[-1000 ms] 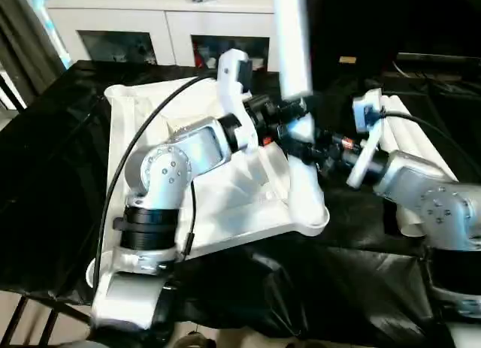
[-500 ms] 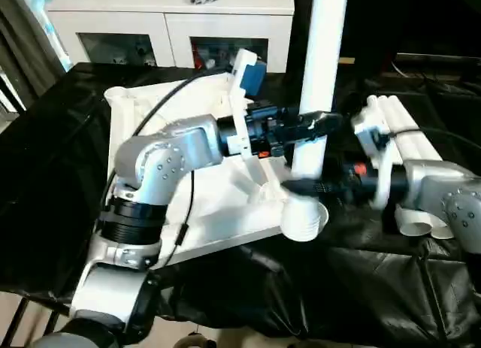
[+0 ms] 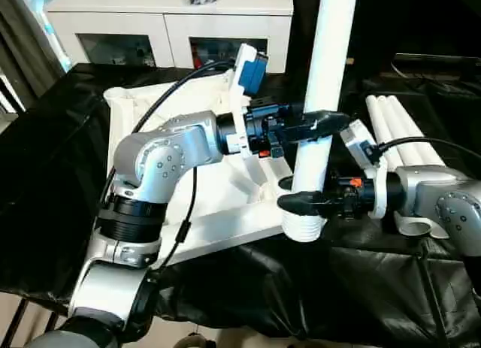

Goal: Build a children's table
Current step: Pick table leg, then insert table leg to table base

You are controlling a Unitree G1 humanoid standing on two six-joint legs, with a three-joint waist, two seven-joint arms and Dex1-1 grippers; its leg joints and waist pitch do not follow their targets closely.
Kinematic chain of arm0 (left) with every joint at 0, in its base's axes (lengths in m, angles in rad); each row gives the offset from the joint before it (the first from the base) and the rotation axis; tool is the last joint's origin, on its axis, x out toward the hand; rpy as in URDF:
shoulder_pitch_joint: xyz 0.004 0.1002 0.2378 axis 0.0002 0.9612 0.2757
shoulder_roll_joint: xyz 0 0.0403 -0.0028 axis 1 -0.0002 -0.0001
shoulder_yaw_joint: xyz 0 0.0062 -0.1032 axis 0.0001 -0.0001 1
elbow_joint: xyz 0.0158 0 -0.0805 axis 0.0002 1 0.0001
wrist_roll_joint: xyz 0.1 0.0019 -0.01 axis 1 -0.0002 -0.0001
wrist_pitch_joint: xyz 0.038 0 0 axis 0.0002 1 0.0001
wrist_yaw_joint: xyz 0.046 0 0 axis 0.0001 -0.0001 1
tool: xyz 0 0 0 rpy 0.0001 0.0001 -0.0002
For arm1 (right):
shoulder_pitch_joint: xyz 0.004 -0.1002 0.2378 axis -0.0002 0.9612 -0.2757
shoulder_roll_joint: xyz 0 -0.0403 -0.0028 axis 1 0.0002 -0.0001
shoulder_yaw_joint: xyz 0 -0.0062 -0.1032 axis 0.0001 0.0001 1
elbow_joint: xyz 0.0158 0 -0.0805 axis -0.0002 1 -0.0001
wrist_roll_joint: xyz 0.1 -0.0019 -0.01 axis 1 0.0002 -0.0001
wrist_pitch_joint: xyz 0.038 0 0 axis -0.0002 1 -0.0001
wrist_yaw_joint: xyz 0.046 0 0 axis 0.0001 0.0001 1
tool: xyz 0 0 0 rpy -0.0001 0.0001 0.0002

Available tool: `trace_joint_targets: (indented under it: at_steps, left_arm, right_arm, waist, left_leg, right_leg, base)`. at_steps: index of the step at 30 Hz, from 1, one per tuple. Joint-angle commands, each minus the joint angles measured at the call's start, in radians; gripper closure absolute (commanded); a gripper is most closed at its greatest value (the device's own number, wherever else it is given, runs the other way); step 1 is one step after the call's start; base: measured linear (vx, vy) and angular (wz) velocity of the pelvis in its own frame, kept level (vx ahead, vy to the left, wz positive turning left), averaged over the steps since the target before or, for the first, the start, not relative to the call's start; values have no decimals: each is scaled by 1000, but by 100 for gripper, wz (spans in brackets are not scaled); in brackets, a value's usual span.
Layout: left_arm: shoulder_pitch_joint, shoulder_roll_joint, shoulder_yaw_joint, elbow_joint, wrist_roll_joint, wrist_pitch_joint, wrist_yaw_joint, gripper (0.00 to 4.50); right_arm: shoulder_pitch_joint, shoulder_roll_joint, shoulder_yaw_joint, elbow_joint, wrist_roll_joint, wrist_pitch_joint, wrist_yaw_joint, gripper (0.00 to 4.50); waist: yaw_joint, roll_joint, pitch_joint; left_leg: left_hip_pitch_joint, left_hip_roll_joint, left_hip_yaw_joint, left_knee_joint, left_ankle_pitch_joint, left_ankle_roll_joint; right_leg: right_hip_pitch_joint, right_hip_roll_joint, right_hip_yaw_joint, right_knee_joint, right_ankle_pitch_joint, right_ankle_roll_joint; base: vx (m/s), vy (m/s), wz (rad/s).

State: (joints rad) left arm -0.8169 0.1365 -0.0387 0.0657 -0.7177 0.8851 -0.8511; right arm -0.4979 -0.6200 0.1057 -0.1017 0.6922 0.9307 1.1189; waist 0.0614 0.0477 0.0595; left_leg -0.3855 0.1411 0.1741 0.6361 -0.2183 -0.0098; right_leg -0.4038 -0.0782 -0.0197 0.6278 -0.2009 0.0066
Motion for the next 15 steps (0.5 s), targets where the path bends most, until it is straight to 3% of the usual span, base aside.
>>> trace_joint_targets:
  at_steps: [1, 3, 4, 6, 10, 13, 15]
  left_arm:
    - [-2, 2, -2, -19, -17, -16, -26, 266]
    - [9, 7, -10, -31, -14, -30, -44, 266]
    - [10, 0, 1, -29, -7, -33, -14, 210]
    - [7, -9, 17, -21, -19, -21, 0, 196]
    - [21, -26, 63, -44, -55, -51, 0, 152]
    - [35, -58, 111, -61, -74, -84, 51, 149]
    - [81, -86, 148, -104, -71, -143, 103, 149]
  right_arm:
    - [-7, 1, 6, 23, -21, -4, -25, 244]
    - [-5, 11, 0, 25, -23, -9, -39, 246]
    - [-2, 23, -12, 23, -18, -13, -48, 251]
    - [0, 29, -17, 20, -15, -15, -52, 256]
    - [13, 110, -84, 15, -7, -66, -151, 257]
    - [20, 141, -113, 10, -2, -80, -198, 257]
    - [45, 184, -161, -17, 16, -100, -259, 258]
  waist:
    - [5, -22, -74]
    - [4, -23, -74]
    - [4, -23, -75]
    - [4, -22, -76]
    - [5, -22, -77]
    - [5, -18, -76]
    - [7, -20, -76]
  left_leg:
    - [13, 70, -25, -67, 2, 97]
    - [12, 69, -25, -67, 1, 97]
    - [13, 70, -25, -67, 2, 96]
    - [14, 70, -24, -66, 10, 95]
    - [12, 69, -24, -67, 13, 93]
    - [12, 70, -24, -68, 1, 87]
    - [11, 72, -25, -69, -2, 85]
  right_leg:
    - [63, -64, 32, -61, -27, -327]
    - [63, -65, 31, -62, -36, -323]
    - [63, -64, 31, -61, -36, -322]
    - [62, -64, 31, -60, -23, -325]
    - [61, -64, 30, -58, -14, -327]
    - [61, -63, 30, -60, -15, -328]
    - [63, -66, 30, -60, -12, -326]
  base:
    - [0, 0, 0]
    - [0, 0, 0]
    - [0, 0, 0]
    - [0, 0, 0]
    - [0, 0, 0]
    - [0, 0, 0]
    - [0, 0, 0]
